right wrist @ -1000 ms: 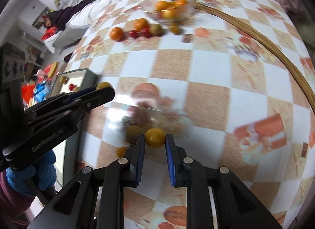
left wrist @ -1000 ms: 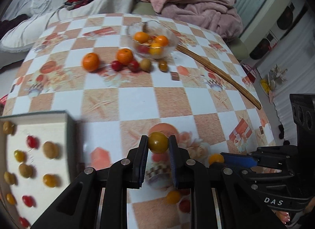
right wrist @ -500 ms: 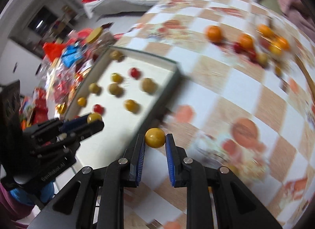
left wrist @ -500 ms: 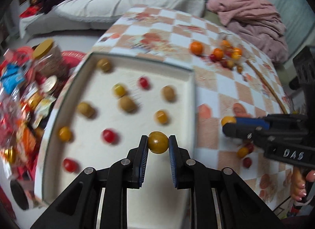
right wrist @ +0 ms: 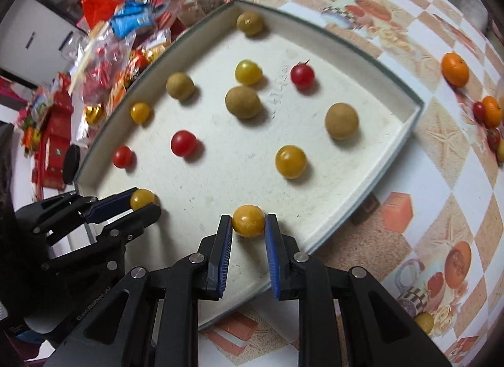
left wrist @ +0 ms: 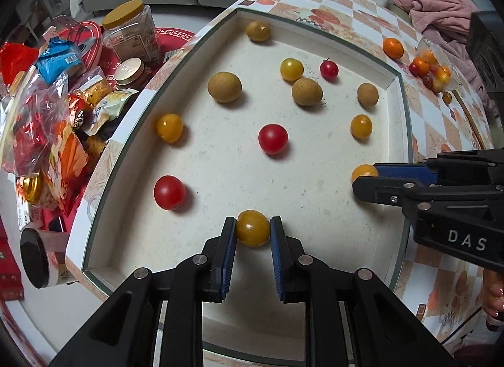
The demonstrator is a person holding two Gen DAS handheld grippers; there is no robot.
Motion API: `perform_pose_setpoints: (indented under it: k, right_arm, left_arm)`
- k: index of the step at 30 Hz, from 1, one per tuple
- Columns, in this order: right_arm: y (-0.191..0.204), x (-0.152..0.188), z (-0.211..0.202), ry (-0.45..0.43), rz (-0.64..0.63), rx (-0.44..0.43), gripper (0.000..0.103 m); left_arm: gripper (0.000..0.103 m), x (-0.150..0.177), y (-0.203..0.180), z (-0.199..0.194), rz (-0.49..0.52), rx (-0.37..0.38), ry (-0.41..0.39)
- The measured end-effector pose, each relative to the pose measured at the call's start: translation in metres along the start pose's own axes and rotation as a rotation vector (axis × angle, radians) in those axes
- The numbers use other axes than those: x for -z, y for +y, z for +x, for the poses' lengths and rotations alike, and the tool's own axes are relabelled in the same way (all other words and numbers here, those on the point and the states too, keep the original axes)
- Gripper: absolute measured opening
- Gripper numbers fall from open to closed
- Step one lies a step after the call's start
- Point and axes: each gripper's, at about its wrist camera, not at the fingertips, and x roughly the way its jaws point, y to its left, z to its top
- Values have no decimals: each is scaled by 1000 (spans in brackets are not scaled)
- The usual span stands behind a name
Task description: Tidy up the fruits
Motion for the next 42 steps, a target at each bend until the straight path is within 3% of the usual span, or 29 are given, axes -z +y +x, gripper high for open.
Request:
perform_pose_setpoints:
  k: [2, 7, 12, 13, 14, 15, 16, 24, 28, 37, 42]
  right_arm:
    - [4, -1, 3, 15, -14, 15, 25]
    - [11, -4, -9, 1, -35, 48, 54]
    - [10, -3, -36, -38, -30, 81, 74]
    - [8, -1, -39, -36, -23, 84, 77]
    - [8, 0, -41, -31, -17, 86, 78]
    - [6, 3, -42, -25, -8, 89, 79]
    - [6, 5, -42, -18, 1, 91, 79]
    - [2, 18, -46, 14, 71, 112, 84]
    - [3, 18, -50, 26, 93, 121, 103]
    - [8, 21, -61, 28, 107, 150, 103]
    - [13, 24, -64, 29, 111, 159, 103]
  left_arm:
    - [23, -1, -1, 1, 7, -7, 7]
    - [23, -2, 0, 1, 14, -1, 22]
    - [23, -5, -1, 1, 26, -1, 41]
    - [31, -5, -1, 1, 28, 2, 44]
    - [47, -5, -1, 1, 29, 9, 47]
    - [86, -5, -1, 1, 26, 13, 51]
    - [95, -4, -1, -1, 22, 10, 39]
    - [95, 0, -3, -1, 38, 16, 86]
    - [95, -1, -2, -4, 45, -19, 105]
    - [95, -5, 4, -14, 54, -110, 110]
    - [95, -6, 4, -17, 57, -101, 128]
